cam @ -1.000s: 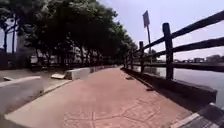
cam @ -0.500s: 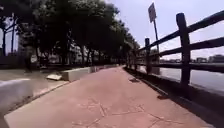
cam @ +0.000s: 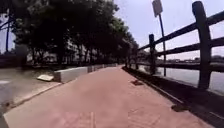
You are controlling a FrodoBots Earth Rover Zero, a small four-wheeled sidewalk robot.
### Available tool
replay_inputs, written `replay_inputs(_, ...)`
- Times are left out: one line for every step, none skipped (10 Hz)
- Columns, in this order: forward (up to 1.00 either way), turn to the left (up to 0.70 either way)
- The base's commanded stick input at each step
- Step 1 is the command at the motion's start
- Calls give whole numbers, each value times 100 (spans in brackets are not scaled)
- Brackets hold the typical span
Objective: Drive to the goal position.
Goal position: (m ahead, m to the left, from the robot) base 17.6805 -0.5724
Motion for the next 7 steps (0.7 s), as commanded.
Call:
replay_inputs(100,1)
replay_inputs(100,1)
replay_inputs(100,1)
replay_inputs(100,1)
replay_inputs(100,1)
replay_inputs(100,1)
replay_inputs(100,1)
